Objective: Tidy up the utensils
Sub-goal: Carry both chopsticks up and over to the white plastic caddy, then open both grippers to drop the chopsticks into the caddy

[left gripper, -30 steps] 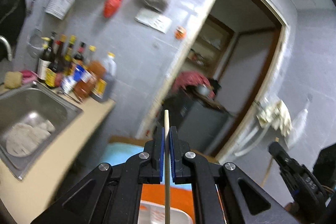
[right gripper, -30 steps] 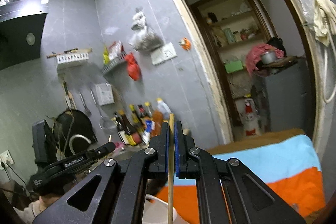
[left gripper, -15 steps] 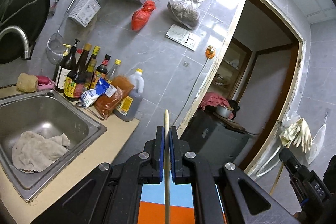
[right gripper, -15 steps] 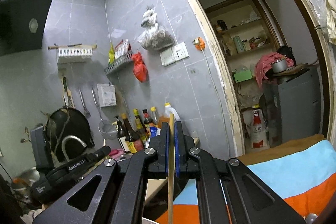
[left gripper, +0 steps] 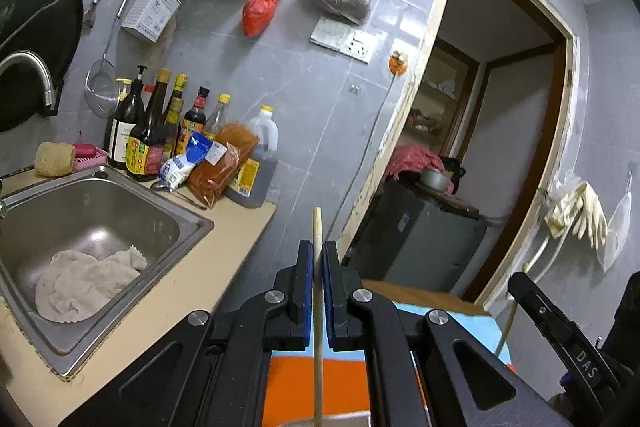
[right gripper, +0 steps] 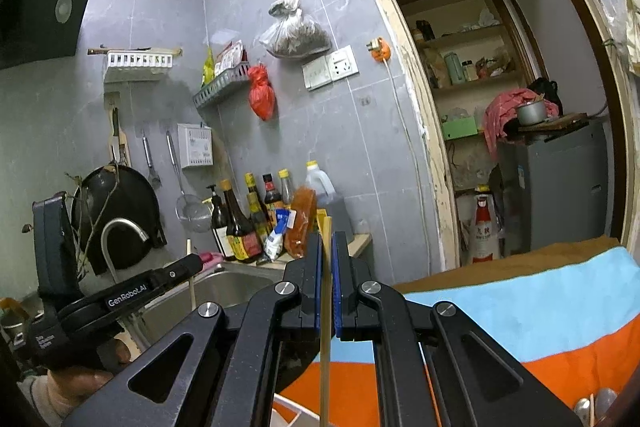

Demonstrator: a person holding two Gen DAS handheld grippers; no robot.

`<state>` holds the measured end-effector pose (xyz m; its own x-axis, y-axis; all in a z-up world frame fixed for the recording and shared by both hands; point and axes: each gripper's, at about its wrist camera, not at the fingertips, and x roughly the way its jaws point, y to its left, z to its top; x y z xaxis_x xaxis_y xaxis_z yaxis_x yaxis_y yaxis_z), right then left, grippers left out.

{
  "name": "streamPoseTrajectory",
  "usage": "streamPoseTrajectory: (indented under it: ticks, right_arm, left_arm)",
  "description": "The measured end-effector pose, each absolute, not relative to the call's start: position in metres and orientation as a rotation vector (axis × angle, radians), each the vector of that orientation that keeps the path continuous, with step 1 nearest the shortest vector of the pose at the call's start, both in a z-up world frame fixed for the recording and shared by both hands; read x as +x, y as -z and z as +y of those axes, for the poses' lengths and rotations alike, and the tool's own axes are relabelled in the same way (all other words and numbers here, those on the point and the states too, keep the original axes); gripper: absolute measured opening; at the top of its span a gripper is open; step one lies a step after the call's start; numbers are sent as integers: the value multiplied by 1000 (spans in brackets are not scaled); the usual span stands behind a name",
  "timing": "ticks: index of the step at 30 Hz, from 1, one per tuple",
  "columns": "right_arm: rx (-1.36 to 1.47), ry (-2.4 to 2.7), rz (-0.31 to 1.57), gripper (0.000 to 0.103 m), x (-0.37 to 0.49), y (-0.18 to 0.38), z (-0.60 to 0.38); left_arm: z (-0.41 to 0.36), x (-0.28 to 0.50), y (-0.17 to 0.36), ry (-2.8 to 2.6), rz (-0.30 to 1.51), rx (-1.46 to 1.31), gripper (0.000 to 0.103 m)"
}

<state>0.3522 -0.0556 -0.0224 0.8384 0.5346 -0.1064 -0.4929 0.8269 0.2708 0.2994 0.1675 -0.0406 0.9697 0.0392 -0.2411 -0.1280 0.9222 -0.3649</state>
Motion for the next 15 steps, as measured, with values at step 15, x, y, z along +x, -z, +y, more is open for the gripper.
streamPoseTrajectory:
  ticks: [15]
  right_arm:
    - [257,-537,261,28,347,27,-72]
  left_arm:
    - [162,285,39,-43,323,-408,26]
